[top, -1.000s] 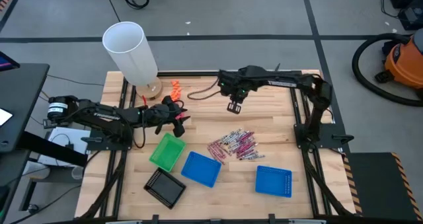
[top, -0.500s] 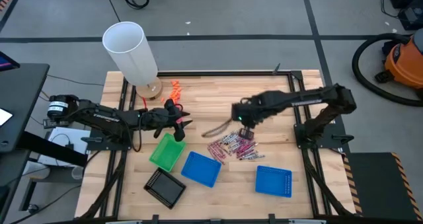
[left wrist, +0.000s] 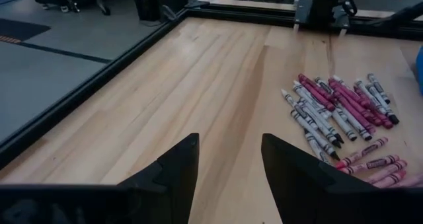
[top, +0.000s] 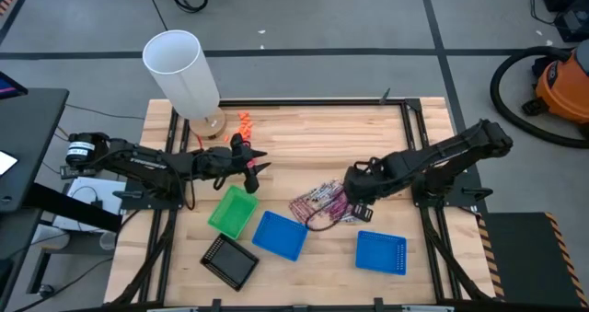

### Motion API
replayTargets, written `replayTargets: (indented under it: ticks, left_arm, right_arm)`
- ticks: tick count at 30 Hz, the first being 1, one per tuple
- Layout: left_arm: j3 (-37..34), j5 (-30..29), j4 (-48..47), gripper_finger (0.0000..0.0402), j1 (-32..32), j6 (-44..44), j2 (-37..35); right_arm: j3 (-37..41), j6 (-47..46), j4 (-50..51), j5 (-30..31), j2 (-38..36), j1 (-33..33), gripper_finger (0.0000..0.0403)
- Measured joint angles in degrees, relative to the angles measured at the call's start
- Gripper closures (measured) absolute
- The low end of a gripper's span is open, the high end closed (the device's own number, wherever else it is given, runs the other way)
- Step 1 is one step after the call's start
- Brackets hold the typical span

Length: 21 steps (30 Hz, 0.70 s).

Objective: Sort crayons
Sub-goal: Put the pink crayon into the right blue basket

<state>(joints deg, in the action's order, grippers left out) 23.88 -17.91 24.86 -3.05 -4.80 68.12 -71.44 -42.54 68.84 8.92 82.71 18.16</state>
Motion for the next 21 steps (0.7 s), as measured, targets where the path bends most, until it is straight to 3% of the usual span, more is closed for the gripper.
replayTargets:
  ticks: [8, 16, 21]
  left_arm:
    - [0.0, -0.02, 0.05, 0.0225, -0.35, 1.18, 0.0]
    - [0.0, -0.1, 0.32, 0.0225, -0.35, 2.99, 0.02]
    - [0.0, -0.96, 0.75, 0.0225, -0.35, 4.46, 0.02]
  right_arm:
    - [1.92, -1.07, -1.25, -7.12, 0.92, 5.08, 0.037]
    - [9.04, -5.85, -9.03, -20.95, 1.01, 11.3, 0.037]
    - [13.5, -11.17, -16.36, -25.87, 1.01, 15.31, 0.0363]
